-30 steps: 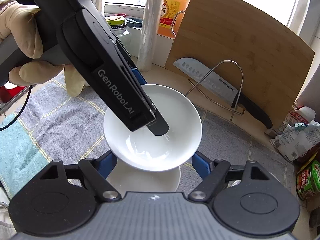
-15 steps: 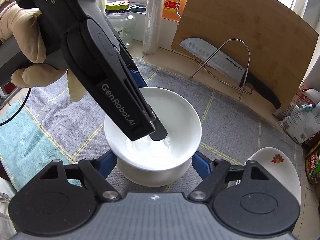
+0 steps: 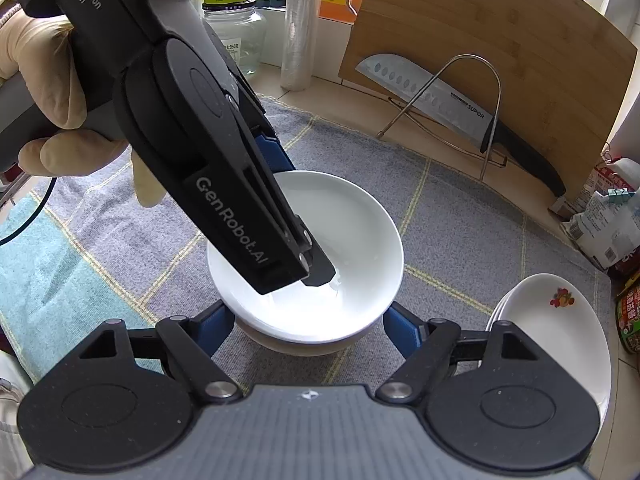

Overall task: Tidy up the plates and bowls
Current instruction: 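Lower the bowl into the first bowl and open the left gripper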

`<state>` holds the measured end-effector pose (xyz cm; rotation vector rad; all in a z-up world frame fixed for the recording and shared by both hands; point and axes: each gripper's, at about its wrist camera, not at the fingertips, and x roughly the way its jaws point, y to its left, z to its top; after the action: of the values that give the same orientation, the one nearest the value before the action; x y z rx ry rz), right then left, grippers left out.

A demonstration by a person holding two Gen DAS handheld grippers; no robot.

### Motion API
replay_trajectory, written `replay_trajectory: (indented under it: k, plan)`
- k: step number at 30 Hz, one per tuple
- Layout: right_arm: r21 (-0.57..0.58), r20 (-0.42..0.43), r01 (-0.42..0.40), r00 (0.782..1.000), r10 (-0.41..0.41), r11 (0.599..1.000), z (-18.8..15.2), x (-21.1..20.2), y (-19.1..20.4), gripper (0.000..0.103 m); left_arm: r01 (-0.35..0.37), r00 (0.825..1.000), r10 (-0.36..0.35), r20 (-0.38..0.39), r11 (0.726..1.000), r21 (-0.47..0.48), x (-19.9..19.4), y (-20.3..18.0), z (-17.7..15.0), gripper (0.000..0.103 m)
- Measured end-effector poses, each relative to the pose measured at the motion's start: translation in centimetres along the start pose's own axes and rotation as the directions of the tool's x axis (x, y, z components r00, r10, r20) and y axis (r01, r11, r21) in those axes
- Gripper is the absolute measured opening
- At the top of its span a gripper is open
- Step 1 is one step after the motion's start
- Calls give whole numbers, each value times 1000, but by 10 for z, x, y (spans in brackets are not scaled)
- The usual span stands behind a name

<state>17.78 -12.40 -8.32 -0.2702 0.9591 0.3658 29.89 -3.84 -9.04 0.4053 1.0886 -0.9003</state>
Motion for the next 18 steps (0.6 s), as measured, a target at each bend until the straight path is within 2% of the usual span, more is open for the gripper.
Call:
replay_trajectory:
  k: [13,15,16,18]
  plan:
    - [17,-2,-13,1000,13,1000,-2,4,-5,86,19,1000,-20,13,1000,9,5,2,-2,69]
    - [16,6,-4,1000,4,1000,-2,4,-5,91,30,999,-30,19,1000,6,4,4,-2,69]
    - [14,21,3,1000,-3,1000,-2,1,-4,101,32,999,-32,22,999,4,4,5,-2,70]
    - [9,54,-6,999,5,1000,-1,-5,-4,103,25,999,-25,25,1000,2,3,6,-1,70]
